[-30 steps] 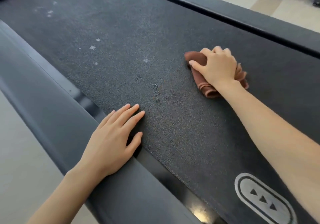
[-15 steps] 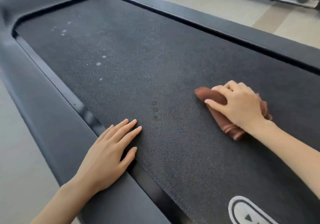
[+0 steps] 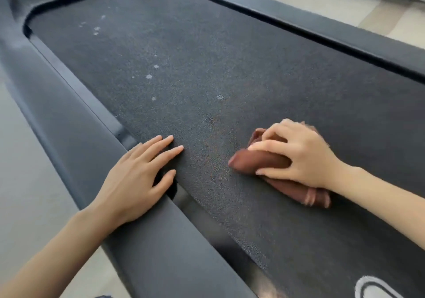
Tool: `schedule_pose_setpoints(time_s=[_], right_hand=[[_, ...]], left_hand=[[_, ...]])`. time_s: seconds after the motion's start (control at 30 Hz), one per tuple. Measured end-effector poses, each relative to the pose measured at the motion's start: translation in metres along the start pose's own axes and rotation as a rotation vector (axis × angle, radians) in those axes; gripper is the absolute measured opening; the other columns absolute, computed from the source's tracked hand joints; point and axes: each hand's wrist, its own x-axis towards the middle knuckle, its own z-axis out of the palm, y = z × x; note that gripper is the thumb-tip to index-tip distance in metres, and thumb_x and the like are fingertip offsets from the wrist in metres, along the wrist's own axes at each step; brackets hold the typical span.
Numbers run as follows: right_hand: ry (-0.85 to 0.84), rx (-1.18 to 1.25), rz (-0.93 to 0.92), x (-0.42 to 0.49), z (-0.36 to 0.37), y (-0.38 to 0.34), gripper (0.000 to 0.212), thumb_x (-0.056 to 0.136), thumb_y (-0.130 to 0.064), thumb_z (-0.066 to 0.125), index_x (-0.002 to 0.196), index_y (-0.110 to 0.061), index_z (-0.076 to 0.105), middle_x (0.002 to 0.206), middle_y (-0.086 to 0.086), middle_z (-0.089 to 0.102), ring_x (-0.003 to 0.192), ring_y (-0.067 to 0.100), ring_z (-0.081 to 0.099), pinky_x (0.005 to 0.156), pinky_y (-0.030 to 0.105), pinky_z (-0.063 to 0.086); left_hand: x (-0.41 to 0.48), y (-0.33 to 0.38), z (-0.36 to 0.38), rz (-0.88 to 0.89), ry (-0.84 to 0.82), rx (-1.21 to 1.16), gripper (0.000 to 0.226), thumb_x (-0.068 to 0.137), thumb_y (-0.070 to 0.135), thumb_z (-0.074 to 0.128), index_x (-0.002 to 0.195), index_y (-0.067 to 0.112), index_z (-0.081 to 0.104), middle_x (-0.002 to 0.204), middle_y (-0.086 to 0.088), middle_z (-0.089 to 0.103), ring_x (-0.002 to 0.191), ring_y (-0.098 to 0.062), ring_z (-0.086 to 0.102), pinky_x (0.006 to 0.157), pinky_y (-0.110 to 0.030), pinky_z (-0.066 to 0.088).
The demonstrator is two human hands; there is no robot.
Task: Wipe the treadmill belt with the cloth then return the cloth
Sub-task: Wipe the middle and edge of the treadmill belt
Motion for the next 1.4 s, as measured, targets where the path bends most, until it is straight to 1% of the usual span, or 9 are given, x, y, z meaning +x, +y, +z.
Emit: schedule_pose_setpoints(time_s=[0.2,0.33,0.57,0.77,0.87,0.93,1.1,1.27,1.4], right_hand=[[0.043,-0.304,0.746,0.103,0.034,0.035,0.055,0.084,-0.068,0.043,0.115,-0.027,0.062,0.11,0.008,0.057,0.102,0.032,0.05,0.082,0.038,0.04],[0.039,-0.267,0.594,0.136,0.061,-0.031,0.051,0.085,-0.066,0.041,0.111,-0.028,0.063,0.103,0.004,0.055,0.094,0.028,0.049,0.078,0.037,0.037],[0.032,-0.104,0.325,0.025,0.016,-0.076,0.039,0.083,-0.058,0.055,0.1,-0.027,0.07,0.091,-0.002,0.059,0.08,0.021,0.052,0.069,0.035,0.043],[0.14,-0.402,1.072,0.053,0.019,-0.031,0.045,0.082,-0.057,0.054,0.108,-0.023,0.069,0.102,0.006,0.061,0.095,0.032,0.052,0.079,0.038,0.041],[0.128,-0.449,1.274,0.095,0.039,-0.034,0.044,0.087,-0.057,0.051,0.114,-0.025,0.063,0.113,0.008,0.057,0.103,0.033,0.048,0.087,0.04,0.036],[0.129,-0.44,1.211,0.103,0.049,-0.059,0.042,0.086,-0.057,0.052,0.112,-0.026,0.064,0.108,0.006,0.057,0.098,0.031,0.049,0.084,0.038,0.036],[0.056,-0.243,0.675,0.038,0.026,-0.137,0.04,0.08,-0.057,0.055,0.102,-0.027,0.069,0.093,-0.003,0.058,0.084,0.014,0.046,0.077,0.029,0.036],[0.146,-0.336,1.075,-0.025,-0.006,-0.152,0.052,0.074,-0.063,0.047,0.099,-0.024,0.072,0.092,-0.006,0.058,0.088,0.019,0.051,0.074,0.04,0.045],[0.148,-0.408,1.073,0.018,0.019,-0.151,0.051,0.075,-0.064,0.046,0.095,-0.025,0.072,0.087,-0.005,0.058,0.08,0.022,0.052,0.068,0.032,0.039]], left_hand=[[0.024,-0.029,-0.005,0.018,-0.011,0.002,0.065,0.082,0.057,0.014,0.14,0.037,0.034,0.151,0.014,0.025,0.141,-0.007,0.016,0.117,-0.035,0.017],[0.036,-0.05,-0.012,0.122,-0.052,0.026,0.064,0.083,0.056,0.014,0.141,0.038,0.032,0.151,0.016,0.023,0.142,-0.006,0.015,0.117,-0.034,0.016],[0.039,-0.096,-0.026,0.231,-0.081,0.031,0.057,0.086,0.053,0.022,0.138,0.036,0.039,0.148,0.014,0.031,0.139,-0.01,0.024,0.113,-0.038,0.025],[0.052,-0.103,-0.023,0.283,-0.094,-0.005,0.069,0.08,0.06,0.01,0.141,0.038,0.032,0.152,0.014,0.022,0.142,-0.009,0.013,0.117,-0.034,0.01],[0.052,-0.105,-0.018,0.304,-0.081,0.004,0.071,0.079,0.06,0.008,0.143,0.037,0.028,0.153,0.013,0.019,0.143,-0.011,0.01,0.117,-0.033,0.007],[0.05,-0.108,-0.017,0.319,-0.079,0.0,0.065,0.083,0.057,0.015,0.143,0.038,0.028,0.154,0.013,0.019,0.143,-0.012,0.009,0.116,-0.033,0.006],[0.047,-0.115,-0.014,0.36,-0.082,-0.003,0.055,0.091,0.056,0.02,0.143,0.04,0.026,0.154,0.015,0.016,0.144,-0.012,0.007,0.116,-0.033,0.004],[0.043,-0.118,-0.015,0.391,-0.075,-0.041,0.049,0.096,0.049,0.028,0.143,0.037,0.029,0.154,0.012,0.018,0.144,-0.015,0.008,0.116,-0.035,0.005],[0.045,-0.118,-0.014,0.39,-0.063,-0.038,0.05,0.095,0.05,0.027,0.144,0.04,0.025,0.155,0.015,0.015,0.143,-0.01,0.005,0.115,-0.031,0.002]])
